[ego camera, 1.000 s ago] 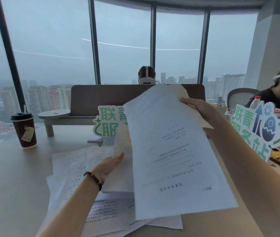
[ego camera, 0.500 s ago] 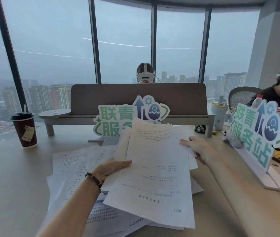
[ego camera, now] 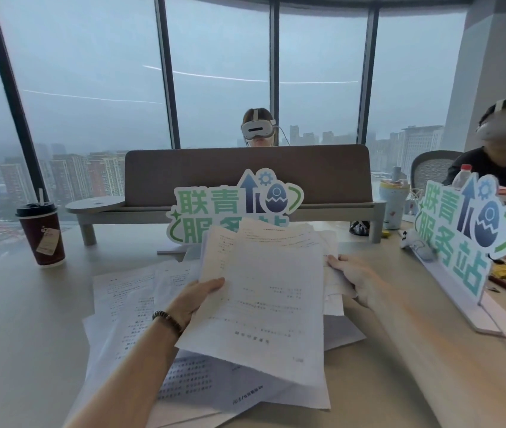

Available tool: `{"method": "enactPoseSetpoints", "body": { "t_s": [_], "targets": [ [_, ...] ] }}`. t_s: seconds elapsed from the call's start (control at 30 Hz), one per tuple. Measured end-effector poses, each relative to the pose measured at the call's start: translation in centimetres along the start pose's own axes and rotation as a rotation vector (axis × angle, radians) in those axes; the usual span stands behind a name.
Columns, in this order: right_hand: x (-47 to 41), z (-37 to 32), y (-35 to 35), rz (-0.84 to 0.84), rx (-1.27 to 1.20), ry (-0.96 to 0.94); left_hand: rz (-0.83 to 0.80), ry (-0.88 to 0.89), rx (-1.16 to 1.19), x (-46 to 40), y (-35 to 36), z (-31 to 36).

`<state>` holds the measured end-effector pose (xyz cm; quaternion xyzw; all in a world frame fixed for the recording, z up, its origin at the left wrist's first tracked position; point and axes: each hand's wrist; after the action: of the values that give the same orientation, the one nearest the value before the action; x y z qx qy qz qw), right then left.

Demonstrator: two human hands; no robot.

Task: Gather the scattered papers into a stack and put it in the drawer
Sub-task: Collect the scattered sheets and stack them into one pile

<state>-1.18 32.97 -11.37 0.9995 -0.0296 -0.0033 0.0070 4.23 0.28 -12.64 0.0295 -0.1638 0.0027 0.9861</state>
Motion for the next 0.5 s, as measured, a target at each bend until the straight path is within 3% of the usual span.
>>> {"method": "enactPoseSetpoints", "body": {
  "t_s": [0.3,0.4,0.5],
  "targets": [
    [0.42,0.26,0.01,-0.184,0.013,0.062,0.045,0.007,0.226,0.01,0.26,-0.18],
    [0.48,0.38,0.08,-0.311,0.033,0.07,0.03,0.028,0.227,0.18,0.36,-0.25],
    [0.29,0.68,0.49,-0.301,0.05,0.05,-0.005,0.051,0.188,0.48,0.57,-0.33]
  ]
}}
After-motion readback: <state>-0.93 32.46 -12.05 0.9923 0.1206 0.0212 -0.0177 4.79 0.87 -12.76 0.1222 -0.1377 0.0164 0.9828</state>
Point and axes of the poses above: each hand's wrist, its own x-axis away from the middle knuckle, its own y-axis out of the palm, z = x × y, and after that the axes turned 8 degrees about -y, right-handed
